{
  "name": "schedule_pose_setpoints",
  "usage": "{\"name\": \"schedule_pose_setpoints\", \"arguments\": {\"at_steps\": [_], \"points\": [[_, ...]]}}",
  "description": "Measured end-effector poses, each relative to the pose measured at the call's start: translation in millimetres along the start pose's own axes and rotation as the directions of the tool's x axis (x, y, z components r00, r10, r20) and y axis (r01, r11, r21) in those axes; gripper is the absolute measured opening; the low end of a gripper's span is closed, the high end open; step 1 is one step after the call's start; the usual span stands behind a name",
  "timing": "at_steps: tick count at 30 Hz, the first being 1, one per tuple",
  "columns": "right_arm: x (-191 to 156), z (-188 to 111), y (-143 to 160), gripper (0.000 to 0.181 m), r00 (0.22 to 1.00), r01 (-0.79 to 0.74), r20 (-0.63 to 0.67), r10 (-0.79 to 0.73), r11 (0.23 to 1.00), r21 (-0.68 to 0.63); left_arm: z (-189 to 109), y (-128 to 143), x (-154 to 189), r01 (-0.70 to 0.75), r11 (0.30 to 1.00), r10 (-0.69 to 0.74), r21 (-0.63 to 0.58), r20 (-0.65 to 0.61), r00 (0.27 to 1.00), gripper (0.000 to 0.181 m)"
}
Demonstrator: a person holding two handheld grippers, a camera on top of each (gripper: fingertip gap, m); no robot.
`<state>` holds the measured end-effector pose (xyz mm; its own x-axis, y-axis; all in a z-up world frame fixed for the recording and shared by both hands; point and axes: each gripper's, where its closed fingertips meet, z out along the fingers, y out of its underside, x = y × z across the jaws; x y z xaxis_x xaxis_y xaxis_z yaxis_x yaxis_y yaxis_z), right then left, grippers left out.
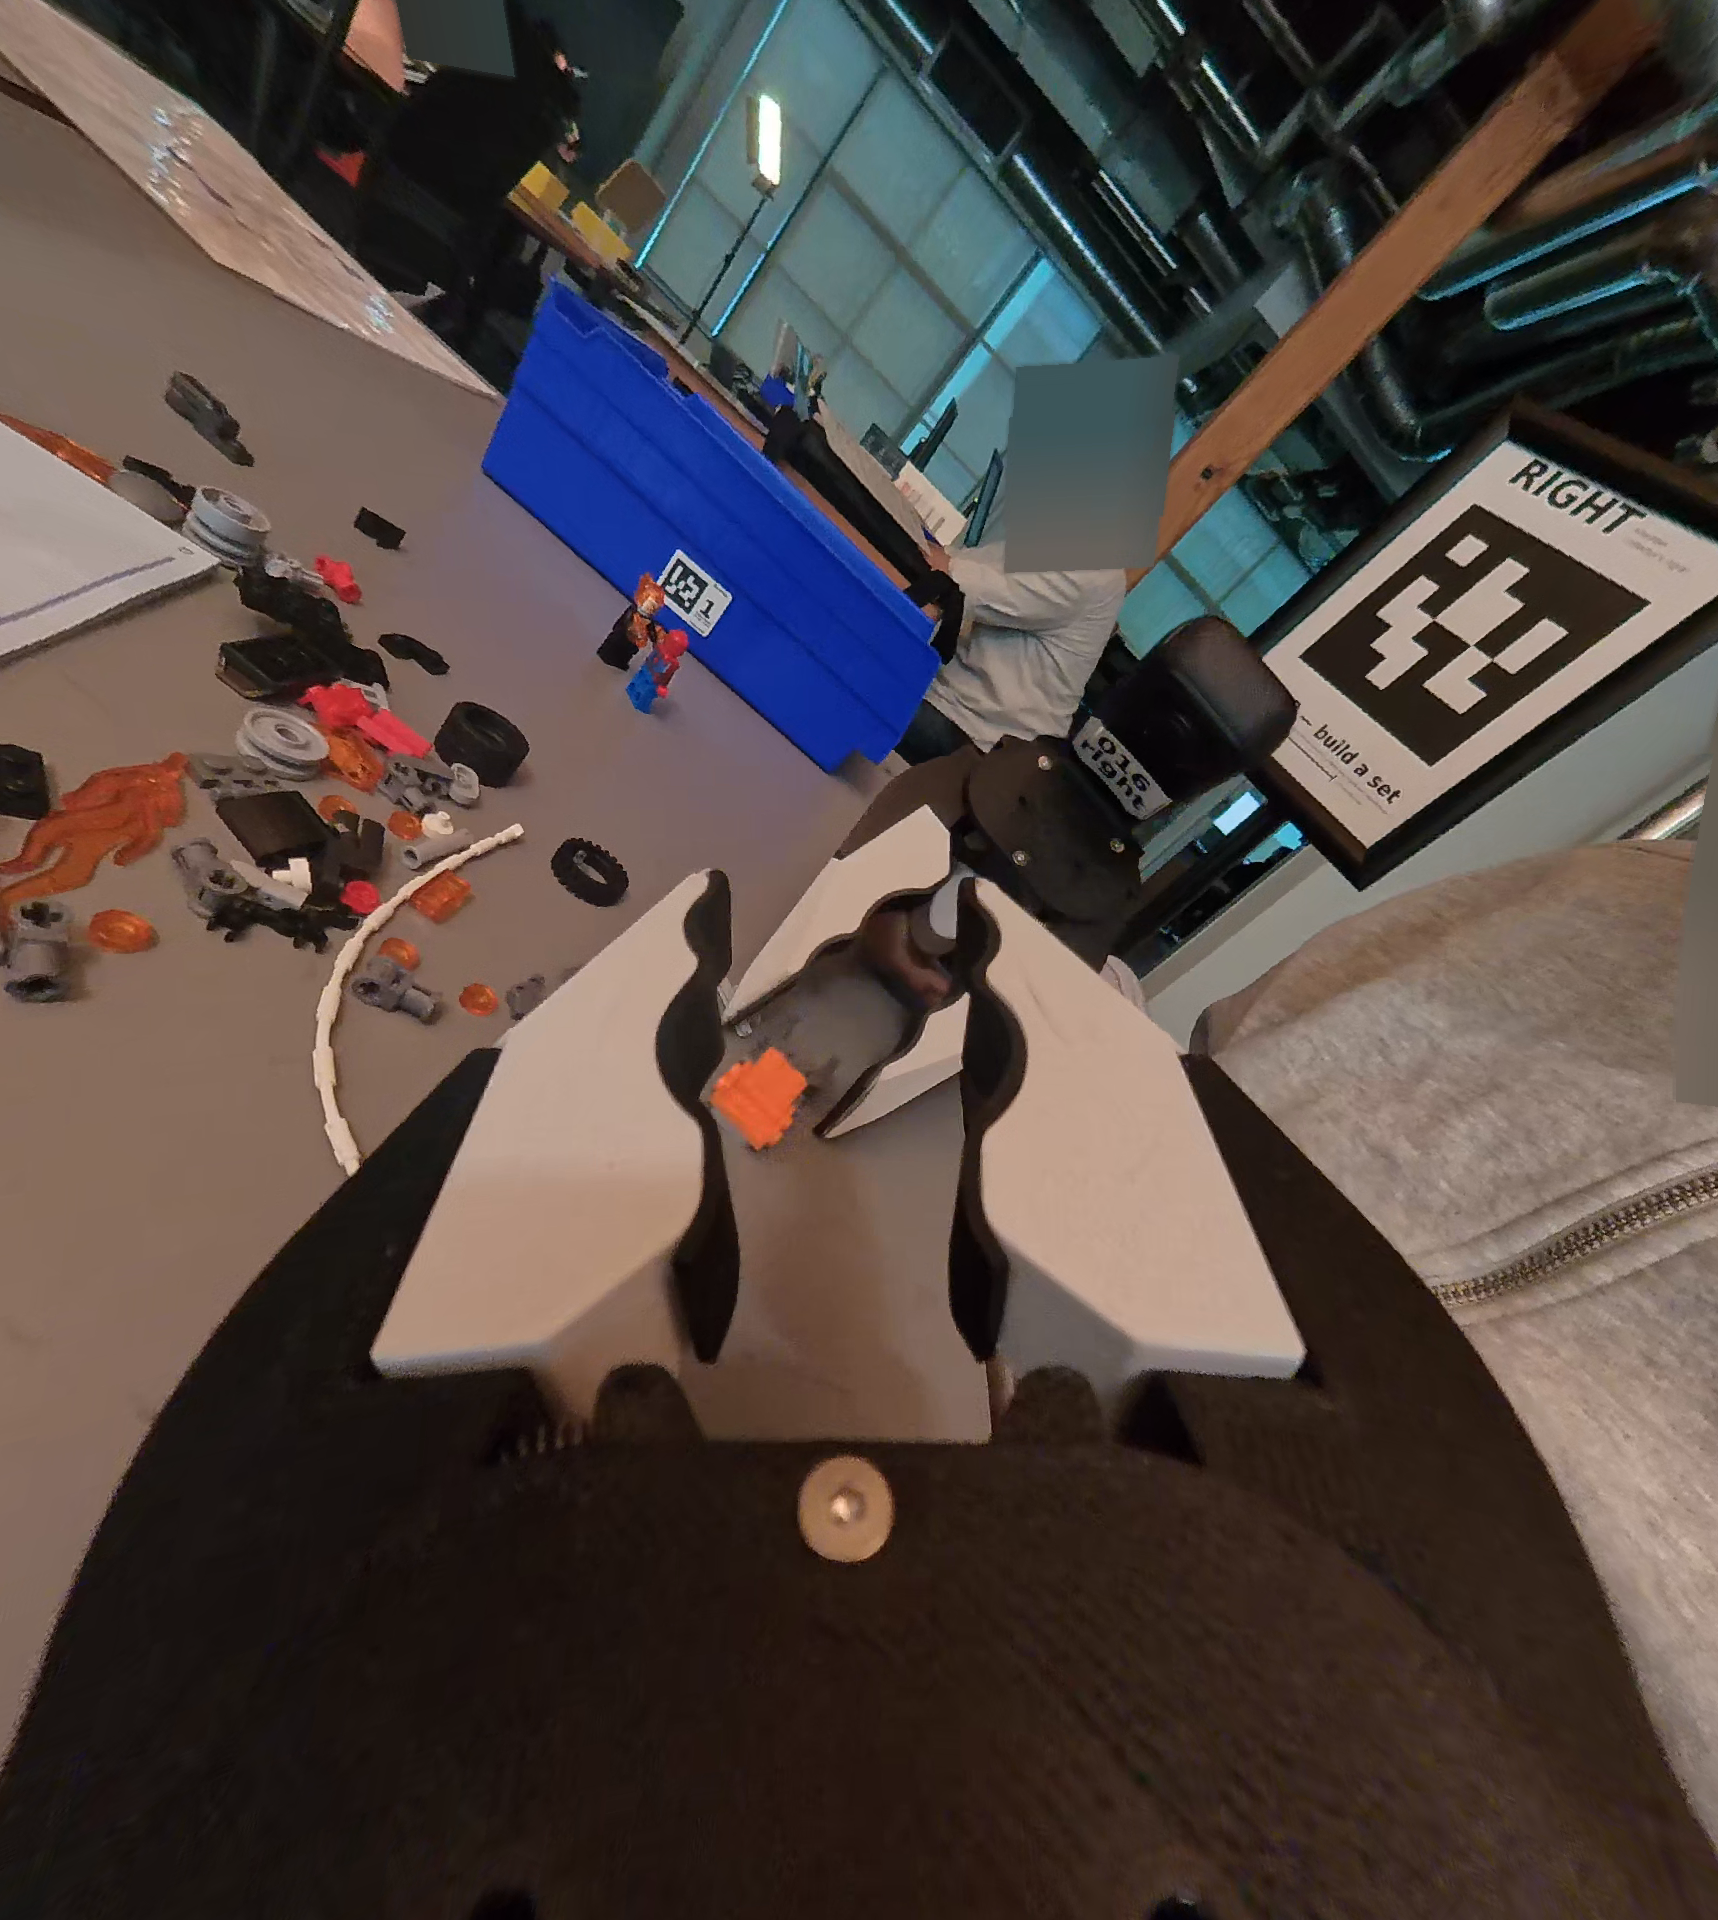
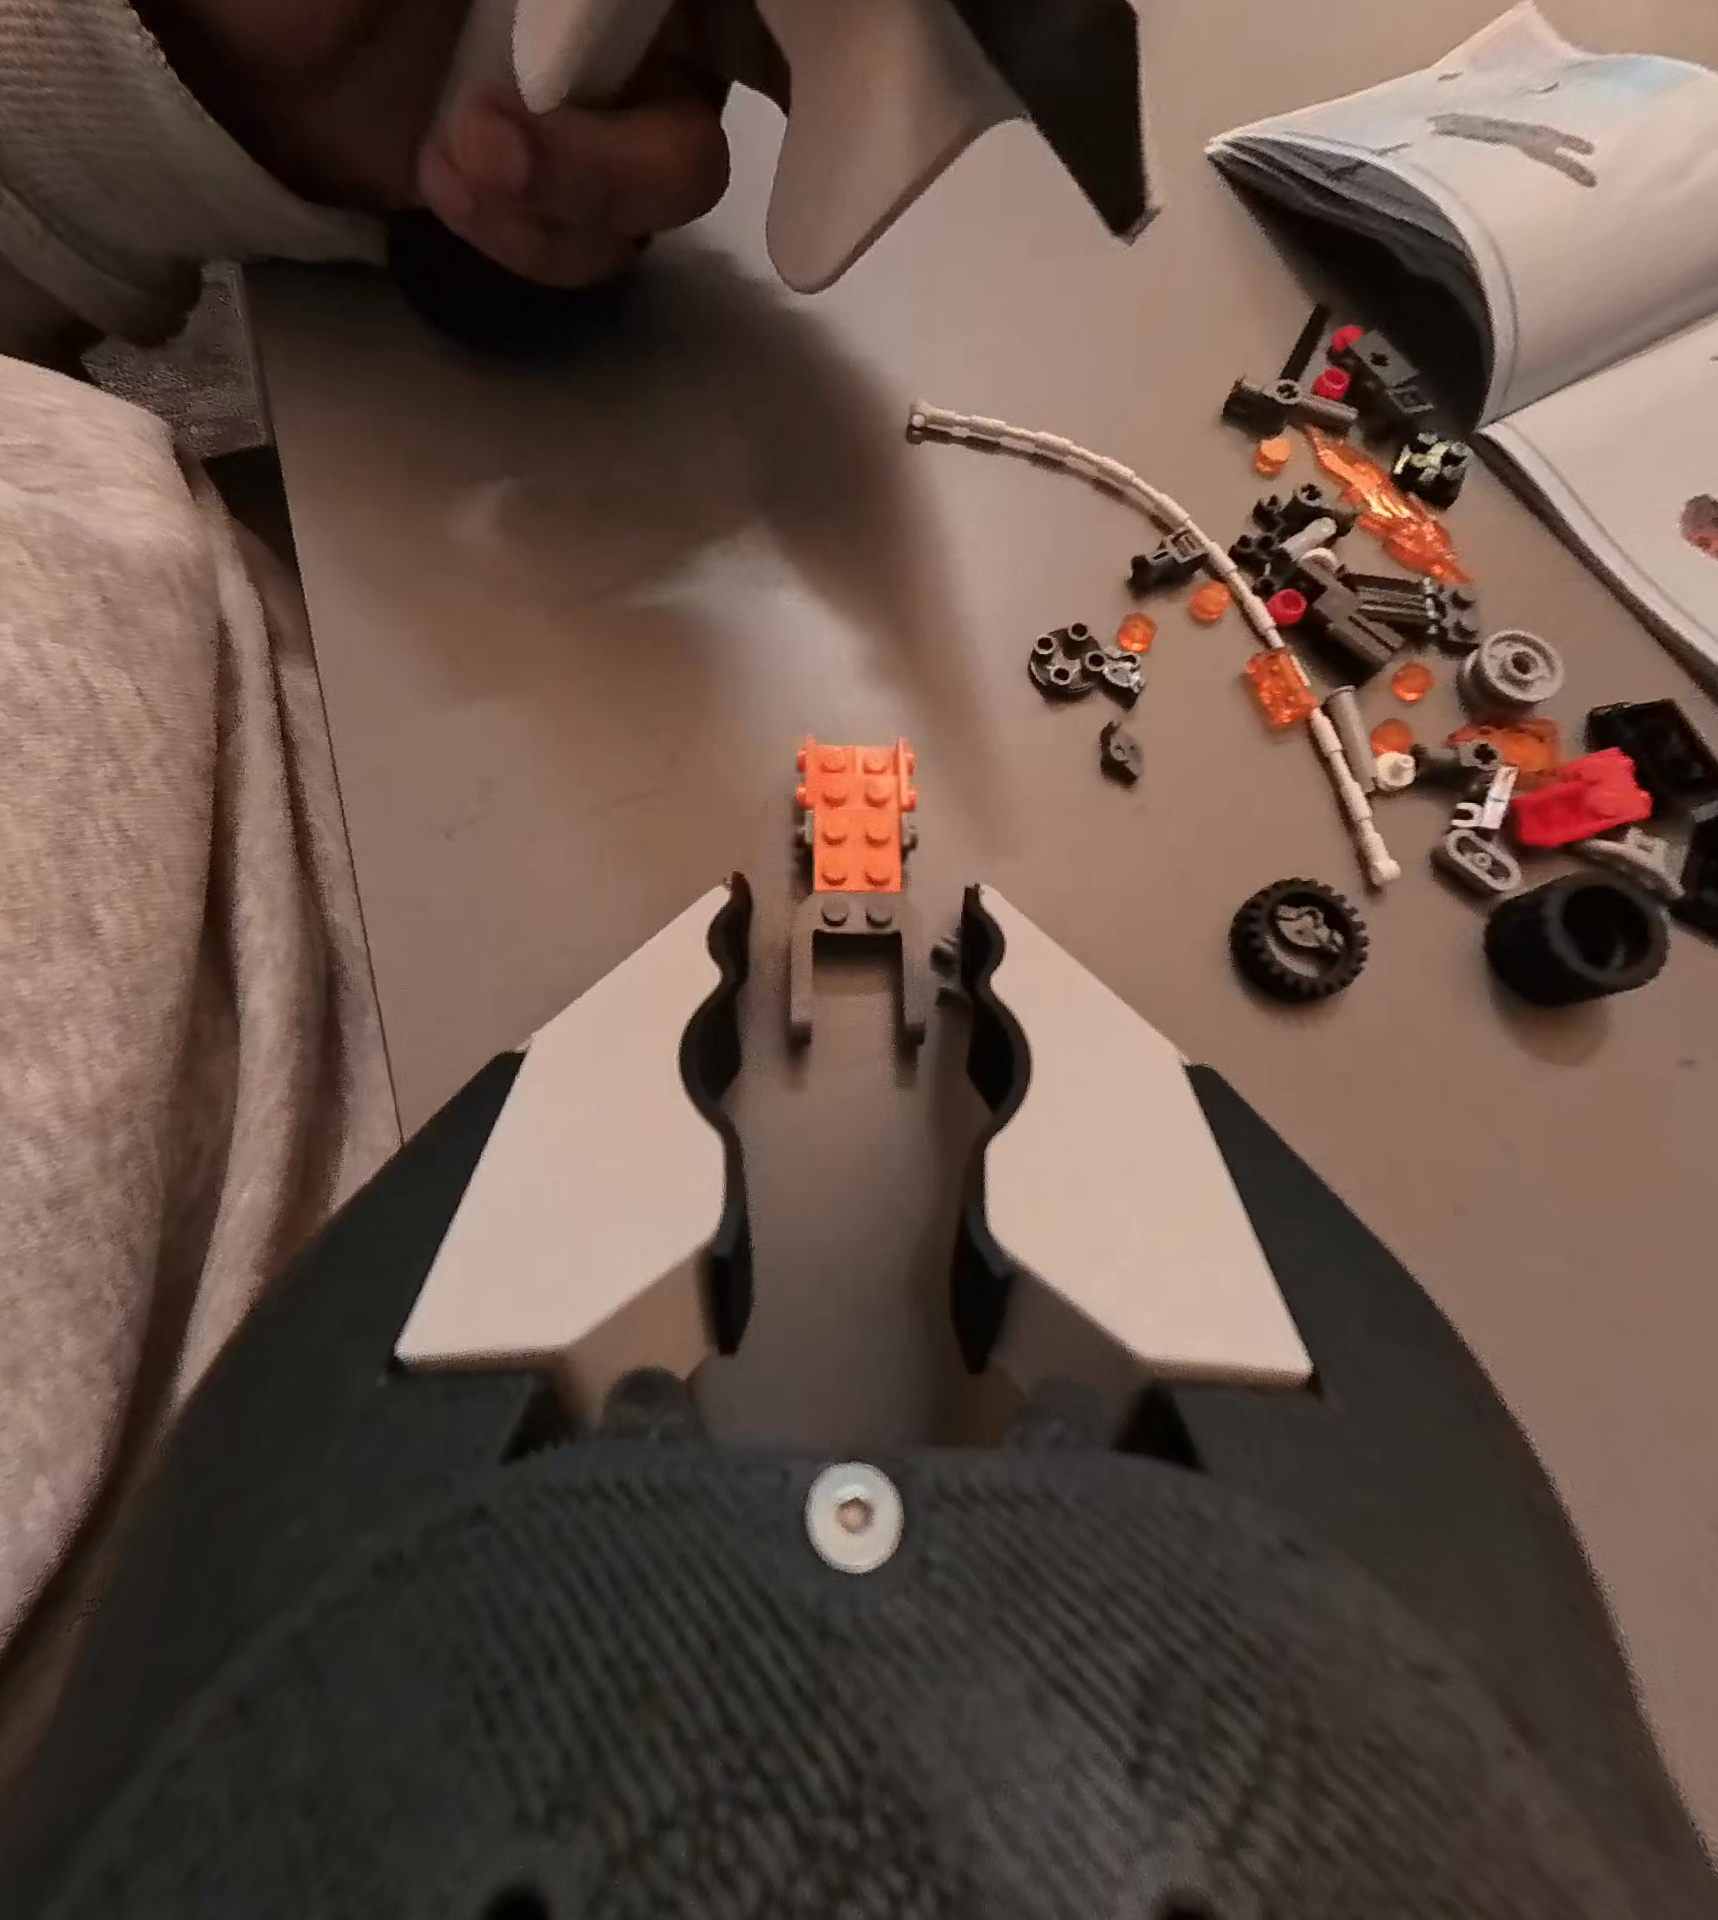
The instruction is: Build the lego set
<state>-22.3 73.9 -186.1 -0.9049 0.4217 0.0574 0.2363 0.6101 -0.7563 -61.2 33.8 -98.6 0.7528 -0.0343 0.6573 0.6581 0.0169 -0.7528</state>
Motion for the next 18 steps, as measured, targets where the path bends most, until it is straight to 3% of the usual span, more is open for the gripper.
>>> {"name": "schedule_pose_setpoints", "arguments": {"at_steps": [11,18], "points": [[1.0,-1.3,-1.2,0.028,0.994,-0.083,0.068,0.082,0.996,0.011,-0.7,-1.8,3.7,0.006,1.0,-0.006,0.01,-0.023,1.0,0.04],[0.7,-1.2,-1.2,0.023,0.995,-0.077,0.067,0.077,0.997,0.012,-2.8,-5.3,9.7,-0.119,0.993,0.119,0.024,0.016,0.993,0.036]]}}
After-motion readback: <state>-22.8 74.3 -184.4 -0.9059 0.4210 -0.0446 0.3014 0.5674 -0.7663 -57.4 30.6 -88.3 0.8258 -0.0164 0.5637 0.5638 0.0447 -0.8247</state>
